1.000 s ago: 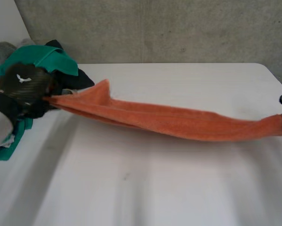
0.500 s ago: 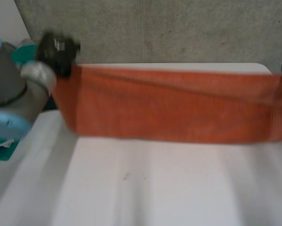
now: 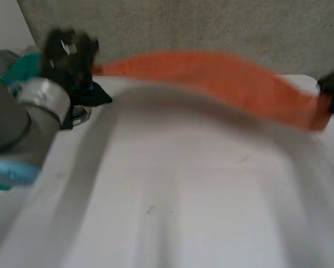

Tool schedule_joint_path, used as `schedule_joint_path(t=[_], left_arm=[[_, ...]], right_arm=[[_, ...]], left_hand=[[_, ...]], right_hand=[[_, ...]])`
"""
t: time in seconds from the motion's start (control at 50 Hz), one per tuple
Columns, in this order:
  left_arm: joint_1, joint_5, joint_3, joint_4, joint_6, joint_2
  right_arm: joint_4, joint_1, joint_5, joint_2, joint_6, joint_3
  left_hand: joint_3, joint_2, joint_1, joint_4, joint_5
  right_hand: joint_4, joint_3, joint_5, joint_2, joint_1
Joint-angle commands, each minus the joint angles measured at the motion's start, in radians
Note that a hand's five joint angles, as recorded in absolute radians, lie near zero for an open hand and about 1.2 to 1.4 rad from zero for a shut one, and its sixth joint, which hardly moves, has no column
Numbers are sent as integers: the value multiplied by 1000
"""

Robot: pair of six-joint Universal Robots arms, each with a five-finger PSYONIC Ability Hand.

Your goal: Fold the laundry.

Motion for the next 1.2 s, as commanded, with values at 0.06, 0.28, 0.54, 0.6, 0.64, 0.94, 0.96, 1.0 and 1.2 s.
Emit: schedule_joint_path(t=[0.06,0.28,0.54,0.6,0.64,0.94,0.96,1.0,1.2], left_arm=[[-32,10,-159,134,5,-122],[-49,7,-145,135,0,-115],[-50,8,-150,135,-6,-93],[-47,8,-130,135,-5,-93],[-49,7,-98,132,-6,-96],[-75,5,126,-12,-55,-102],[-77,5,135,-18,-61,-102],[-80,5,152,-29,-74,-102],[-112,-2,200,-59,-100,-98]], right_arm=[[-49,8,49,282,-14,-32],[-386,0,66,89,91,148],[-328,-67,-180,-258,-182,592],[-261,-109,-218,-296,-250,691],[-254,-118,-240,-302,-242,749],[-547,144,-287,-338,509,893],[-565,173,-287,-330,534,887],[-624,239,-273,-318,603,870],[-742,520,-11,-146,735,688]], left_hand=[[203,199,253,195,245],[203,199,253,195,245],[203,199,253,195,245],[203,199,253,195,245],[203,199,253,195,245],[203,199,253,195,245],[203,199,253,195,245],[203,199,253,195,245],[203,199,253,195,245]], right_hand=[[197,205,230,218,285],[-1025,-1016,-992,-1003,-937],[-669,-660,-636,-647,-581],[-616,-607,-582,-594,-527],[-619,-610,-585,-597,-530],[-912,-903,-879,-890,-824],[-924,-915,-890,-902,-835],[-947,-938,-914,-926,-859],[-1021,-1012,-987,-999,-932]])
